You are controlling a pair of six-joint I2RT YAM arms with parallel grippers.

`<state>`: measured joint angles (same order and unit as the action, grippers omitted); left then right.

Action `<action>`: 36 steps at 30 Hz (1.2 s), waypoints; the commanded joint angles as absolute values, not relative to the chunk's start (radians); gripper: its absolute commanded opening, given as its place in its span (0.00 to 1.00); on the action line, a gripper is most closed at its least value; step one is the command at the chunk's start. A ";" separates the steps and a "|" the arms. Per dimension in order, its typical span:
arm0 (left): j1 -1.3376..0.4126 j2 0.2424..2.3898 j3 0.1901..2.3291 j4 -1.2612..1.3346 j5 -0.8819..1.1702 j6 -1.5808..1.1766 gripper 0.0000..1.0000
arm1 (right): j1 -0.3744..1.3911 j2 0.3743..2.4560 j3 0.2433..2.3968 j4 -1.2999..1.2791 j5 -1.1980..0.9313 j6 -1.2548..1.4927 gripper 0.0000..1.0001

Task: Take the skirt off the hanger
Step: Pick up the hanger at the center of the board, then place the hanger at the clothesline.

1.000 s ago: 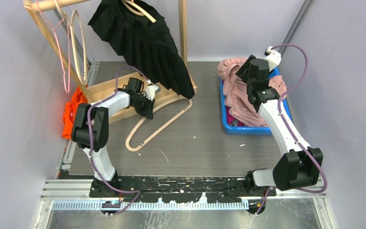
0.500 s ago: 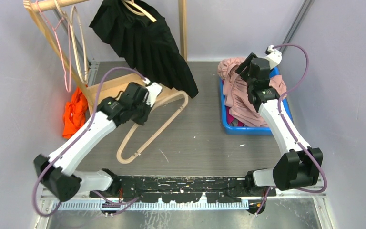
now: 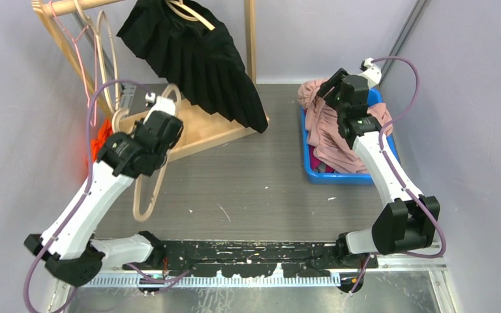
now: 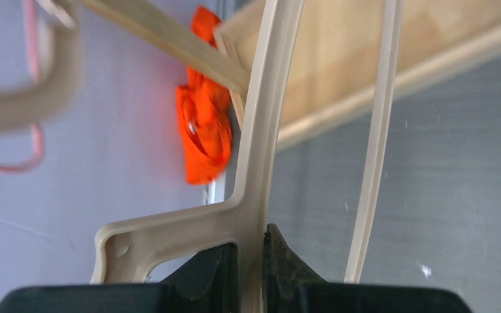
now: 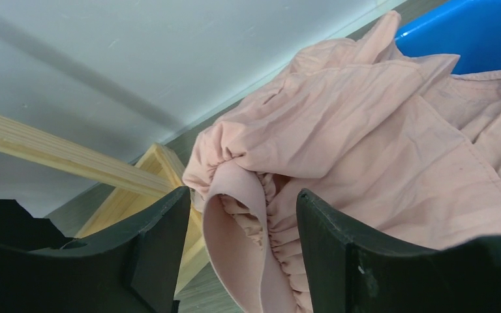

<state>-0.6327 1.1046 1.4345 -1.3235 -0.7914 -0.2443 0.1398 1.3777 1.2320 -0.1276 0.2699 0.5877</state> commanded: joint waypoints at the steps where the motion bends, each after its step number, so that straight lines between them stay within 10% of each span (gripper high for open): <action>1: -0.633 1.236 1.616 -1.179 -0.987 -0.150 0.00 | 0.136 1.371 1.305 -0.088 0.240 0.600 0.66; 13: -0.569 1.677 2.203 -1.101 -1.093 0.130 0.00 | 0.137 1.362 1.319 -0.103 0.298 0.548 0.66; 36: -0.371 1.654 2.214 -1.128 -1.088 0.193 0.00 | 0.136 1.426 1.345 -0.091 0.249 0.579 0.66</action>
